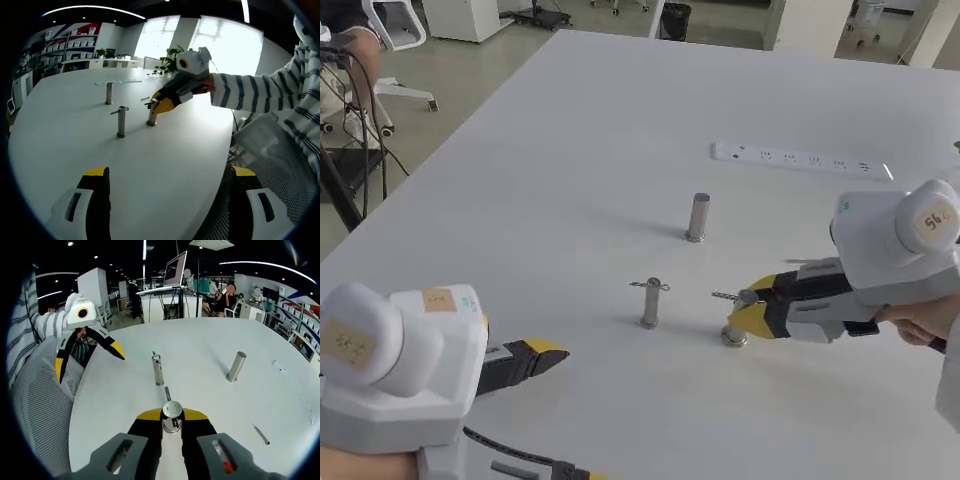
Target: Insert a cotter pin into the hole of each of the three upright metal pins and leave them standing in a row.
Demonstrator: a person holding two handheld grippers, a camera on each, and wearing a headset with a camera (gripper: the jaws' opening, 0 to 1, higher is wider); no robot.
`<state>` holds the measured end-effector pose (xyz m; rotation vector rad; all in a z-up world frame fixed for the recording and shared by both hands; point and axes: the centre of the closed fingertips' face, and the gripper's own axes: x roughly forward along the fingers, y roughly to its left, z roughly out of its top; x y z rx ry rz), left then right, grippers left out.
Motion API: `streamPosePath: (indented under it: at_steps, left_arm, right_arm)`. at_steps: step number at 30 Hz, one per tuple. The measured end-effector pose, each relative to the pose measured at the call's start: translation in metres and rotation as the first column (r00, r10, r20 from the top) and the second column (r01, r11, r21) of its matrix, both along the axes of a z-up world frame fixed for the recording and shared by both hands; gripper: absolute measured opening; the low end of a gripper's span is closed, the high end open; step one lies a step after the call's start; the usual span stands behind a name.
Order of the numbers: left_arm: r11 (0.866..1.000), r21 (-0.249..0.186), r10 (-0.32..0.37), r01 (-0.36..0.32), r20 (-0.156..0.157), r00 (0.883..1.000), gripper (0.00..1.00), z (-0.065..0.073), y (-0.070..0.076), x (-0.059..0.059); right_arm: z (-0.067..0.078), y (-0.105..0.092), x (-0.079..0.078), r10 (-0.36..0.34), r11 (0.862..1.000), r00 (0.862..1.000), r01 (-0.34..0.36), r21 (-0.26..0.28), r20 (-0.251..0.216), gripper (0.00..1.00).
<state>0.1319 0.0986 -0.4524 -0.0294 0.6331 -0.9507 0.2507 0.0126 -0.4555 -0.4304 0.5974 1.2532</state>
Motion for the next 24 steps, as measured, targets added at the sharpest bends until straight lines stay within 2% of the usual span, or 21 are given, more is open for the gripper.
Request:
streamPosePath:
  at_steps: [6,8,10,12,14,17,20,24]
  left_arm:
    - [1.0,0.004,-0.002,0.002,0.0,1.0,0.99,-0.0004,0.0006,-0.0005]
    - [1.0,-0.004,0.01,-0.01,0.005,1.0,0.99,0.0011,0.0014,0.0018]
    - [0.999,-0.028,0.022,-0.022,0.008,1.0,0.99,0.0049,0.0016,0.0037]
    - [0.999,-0.031,0.028,-0.027,0.01,1.0,0.99,0.0058,0.0023,0.0049]
    - [0.999,-0.027,0.025,-0.024,0.01,1.0,0.99,0.005,0.0033,0.005]
    - [0.999,-0.043,0.027,-0.027,0.006,1.0,0.99,0.0064,0.0021,0.0043]
    - [0.999,-0.044,0.028,-0.028,0.007,1.0,0.98,0.0065,0.0024,0.0042]
    - [0.999,-0.038,0.025,-0.024,0.007,1.0,0.98,0.0064,0.0028,0.0039]
  right_arm:
    - [-0.0006,0.0003,0.0011,-0.005,1.0,1.0,0.005,0.012,-0.01,0.08]
    - [-0.001,0.0003,0.0008,0.026,1.0,0.999,-0.027,0.006,0.032,0.08]
    - [-0.0011,0.0003,0.0004,0.007,1.0,1.0,-0.007,0.014,0.004,0.08]
    - [-0.0008,0.0006,0.0015,0.004,1.0,1.0,-0.003,0.019,-0.001,0.09]
    - [-0.0007,0.001,0.001,0.01,1.0,1.0,-0.01,0.017,0.005,0.09]
    - [-0.0005,0.0015,0.0009,0.008,1.0,1.0,-0.008,0.021,0.015,0.09]
    - [0.0001,0.0019,0.001,-0.016,0.999,1.0,0.015,0.04,0.009,0.09]
    - [0.0088,0.0045,0.0009,-0.032,0.996,0.999,0.031,0.088,0.004,0.13]
